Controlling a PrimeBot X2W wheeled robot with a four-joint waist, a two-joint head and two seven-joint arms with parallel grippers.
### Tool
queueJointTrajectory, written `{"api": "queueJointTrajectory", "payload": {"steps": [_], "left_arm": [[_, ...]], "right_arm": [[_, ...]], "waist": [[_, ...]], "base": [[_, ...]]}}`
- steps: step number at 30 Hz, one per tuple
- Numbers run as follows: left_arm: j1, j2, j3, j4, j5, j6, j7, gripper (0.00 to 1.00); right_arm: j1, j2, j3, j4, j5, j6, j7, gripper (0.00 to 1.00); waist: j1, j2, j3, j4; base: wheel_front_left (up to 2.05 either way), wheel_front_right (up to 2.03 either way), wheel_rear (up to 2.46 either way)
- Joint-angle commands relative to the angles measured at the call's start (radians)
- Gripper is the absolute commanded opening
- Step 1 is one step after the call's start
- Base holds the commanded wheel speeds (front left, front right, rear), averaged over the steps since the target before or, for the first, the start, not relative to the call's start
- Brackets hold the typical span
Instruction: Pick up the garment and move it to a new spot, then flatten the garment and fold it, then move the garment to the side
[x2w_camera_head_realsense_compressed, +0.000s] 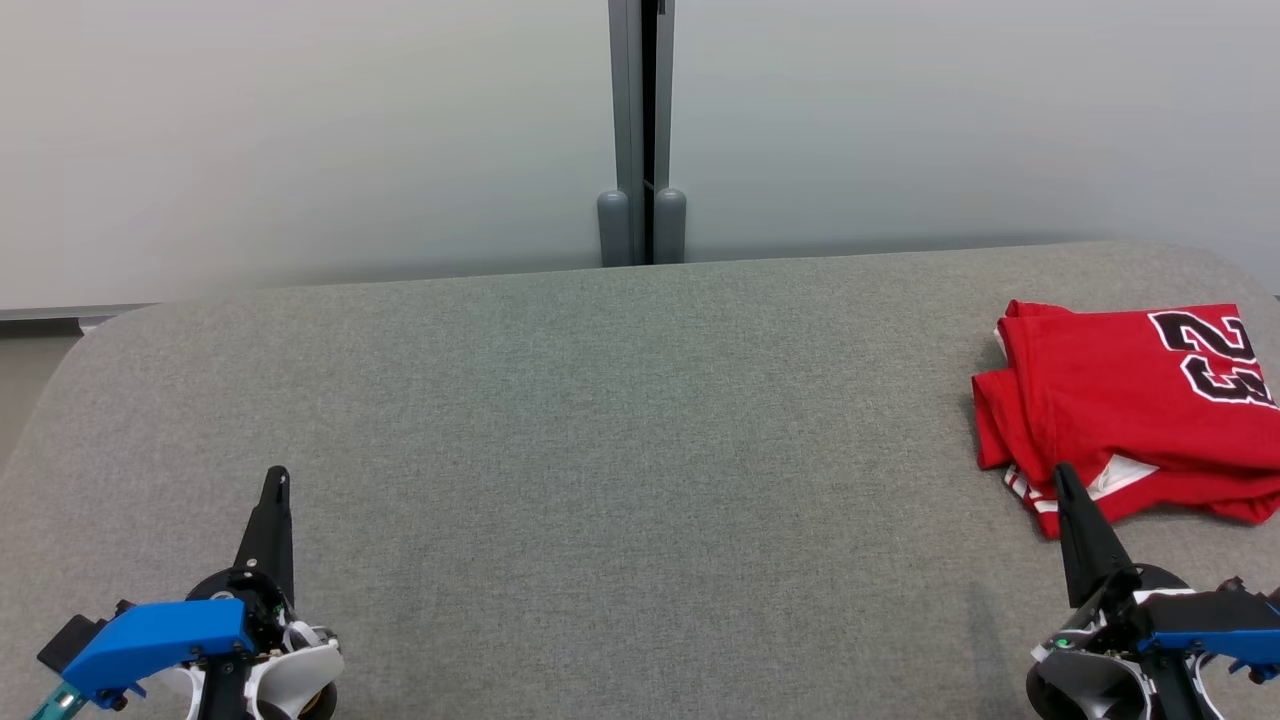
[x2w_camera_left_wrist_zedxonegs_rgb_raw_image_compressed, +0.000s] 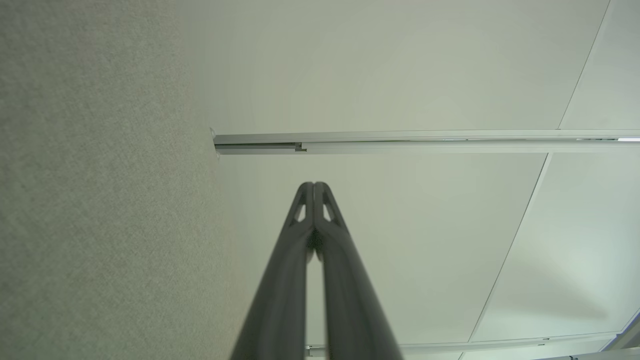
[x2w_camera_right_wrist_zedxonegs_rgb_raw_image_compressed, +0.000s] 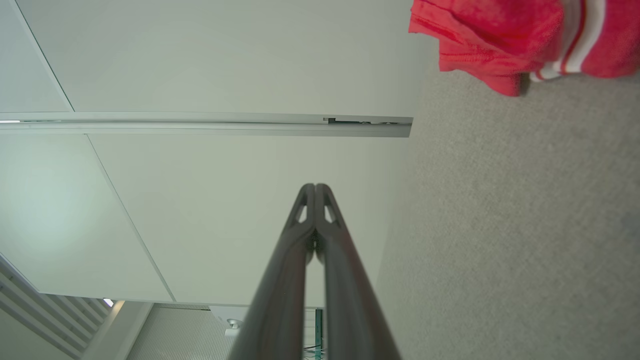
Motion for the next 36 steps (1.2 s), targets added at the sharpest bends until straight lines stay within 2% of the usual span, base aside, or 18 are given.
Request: {"api": "queueJointTrajectory", "payload": {"steps": [1,36], "left_arm": [[-0.01,-0.002,0.004,-0.003,-0.003,-0.004,0.004,0.0],[-0.01,-0.002,0.004,-0.003,-0.003,-0.004,0.004,0.0]], "right_arm": [[-0.011,-0.004,-0.002,0.001,0.003,0.001,0.003,0.0],[-0.011,-0.004,-0.002,0.001,0.003,0.001,0.003,0.0]], "waist": [[0.0,-0.0001,0.0,0.0],[0.0,-0.0001,0.0,0.0]], "base": [[0.0,0.0,0.0],[0.0,0.0,0.0]]}}
